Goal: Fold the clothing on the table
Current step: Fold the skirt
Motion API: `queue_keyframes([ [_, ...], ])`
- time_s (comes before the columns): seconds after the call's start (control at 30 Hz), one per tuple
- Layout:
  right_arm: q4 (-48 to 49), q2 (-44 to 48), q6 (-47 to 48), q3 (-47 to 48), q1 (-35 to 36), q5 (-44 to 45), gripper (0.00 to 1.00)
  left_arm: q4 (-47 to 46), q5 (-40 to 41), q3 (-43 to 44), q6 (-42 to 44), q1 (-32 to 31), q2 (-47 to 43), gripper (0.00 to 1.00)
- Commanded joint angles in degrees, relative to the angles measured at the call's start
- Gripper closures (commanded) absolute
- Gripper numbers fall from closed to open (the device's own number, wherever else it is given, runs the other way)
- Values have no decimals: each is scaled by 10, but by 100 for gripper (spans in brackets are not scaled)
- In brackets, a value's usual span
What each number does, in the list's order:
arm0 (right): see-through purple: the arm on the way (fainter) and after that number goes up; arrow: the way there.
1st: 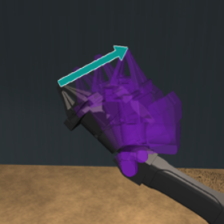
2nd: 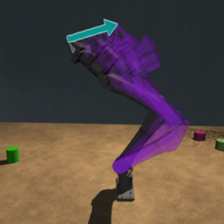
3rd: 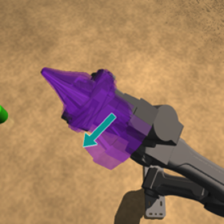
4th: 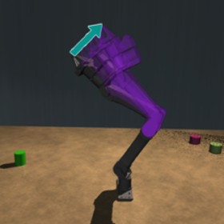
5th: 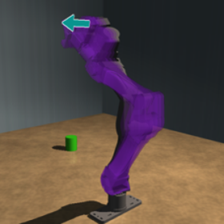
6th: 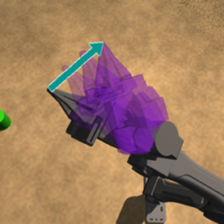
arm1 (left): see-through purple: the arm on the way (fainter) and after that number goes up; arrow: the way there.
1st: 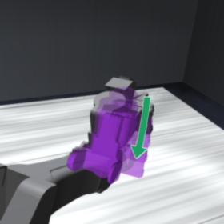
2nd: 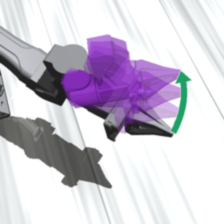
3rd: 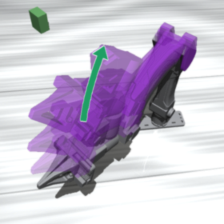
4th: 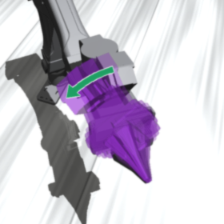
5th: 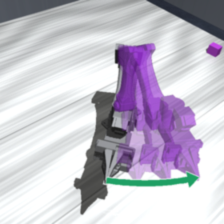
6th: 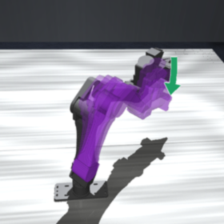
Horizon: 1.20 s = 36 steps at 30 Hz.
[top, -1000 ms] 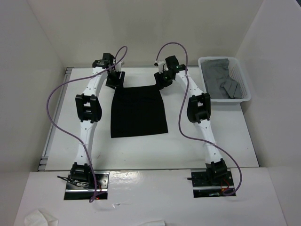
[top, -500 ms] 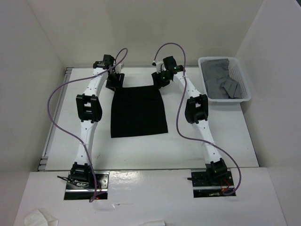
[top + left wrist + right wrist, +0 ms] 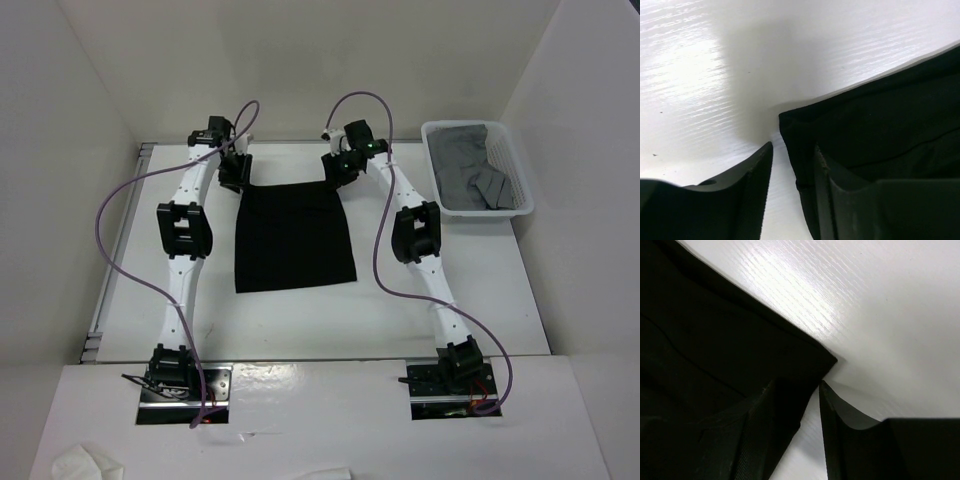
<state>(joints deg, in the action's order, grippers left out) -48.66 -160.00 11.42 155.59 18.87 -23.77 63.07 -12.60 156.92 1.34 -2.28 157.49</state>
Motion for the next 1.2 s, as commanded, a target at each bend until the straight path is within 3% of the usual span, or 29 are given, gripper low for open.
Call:
queue_keyframes([
  [0.0,16,-10,-5,27,8,4,56,15,-19,21,12,6,19,55],
  [0.37,16,-10,-5,27,19,21,100,32,-99,45,31,6,29,81],
  [0.5,11,-5,0,27,19,21,100,37,-134,58,45,6,24,88],
  [0.8,-13,57,5,34,19,4,100,53,-162,69,65,6,-36,94],
  [1.17,-52,175,51,-10,19,-2,100,110,-233,52,104,18,-132,95],
])
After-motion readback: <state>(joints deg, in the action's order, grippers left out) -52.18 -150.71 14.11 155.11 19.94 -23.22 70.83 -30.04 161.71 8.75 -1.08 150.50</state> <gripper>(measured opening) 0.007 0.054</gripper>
